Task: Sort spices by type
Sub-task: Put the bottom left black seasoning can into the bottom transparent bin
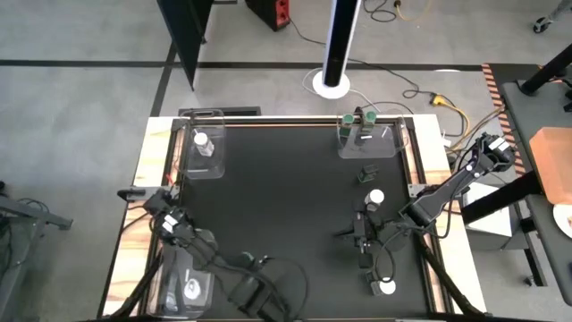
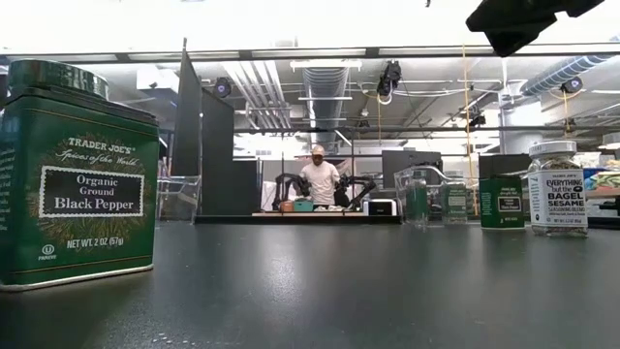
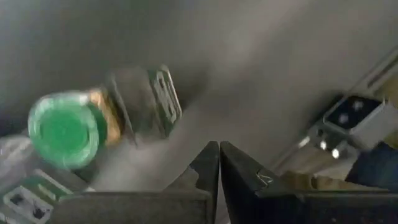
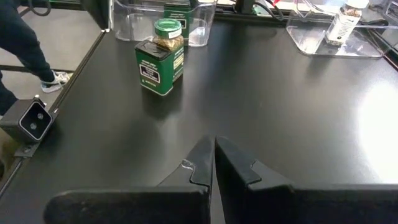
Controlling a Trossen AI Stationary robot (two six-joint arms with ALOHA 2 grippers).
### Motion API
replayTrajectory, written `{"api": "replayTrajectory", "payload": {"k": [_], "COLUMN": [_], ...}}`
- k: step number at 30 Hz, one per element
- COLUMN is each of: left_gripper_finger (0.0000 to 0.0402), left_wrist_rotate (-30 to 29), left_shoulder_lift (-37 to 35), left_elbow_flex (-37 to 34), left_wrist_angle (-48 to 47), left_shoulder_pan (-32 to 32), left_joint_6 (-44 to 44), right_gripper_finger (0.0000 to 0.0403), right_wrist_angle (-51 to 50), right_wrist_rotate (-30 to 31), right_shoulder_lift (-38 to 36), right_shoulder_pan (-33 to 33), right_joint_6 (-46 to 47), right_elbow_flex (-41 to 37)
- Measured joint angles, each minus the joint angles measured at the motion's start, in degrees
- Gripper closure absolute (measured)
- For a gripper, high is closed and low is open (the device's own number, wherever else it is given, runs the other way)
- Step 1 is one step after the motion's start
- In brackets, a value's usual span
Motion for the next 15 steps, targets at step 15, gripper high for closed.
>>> {"api": "replayTrajectory", "payload": {"k": [15], "left_gripper_finger": [0.0402], "left_wrist_rotate": [-18.0], "left_shoulder_lift": [3.2], "left_elbow_flex": [-2.0], "left_wrist_angle": [-1.4], "left_shoulder_pan": [-10.6], "left_joint_6": [-11.6], "right_gripper_finger": [0.0394], "right_wrist_angle": [1.4], "right_wrist_rotate": [0.0], "right_shoulder_lift": [0.0], "right_shoulder_pan": [0.0], "right_joint_6": [-2.0], "right_elbow_flex": [0.0]}}
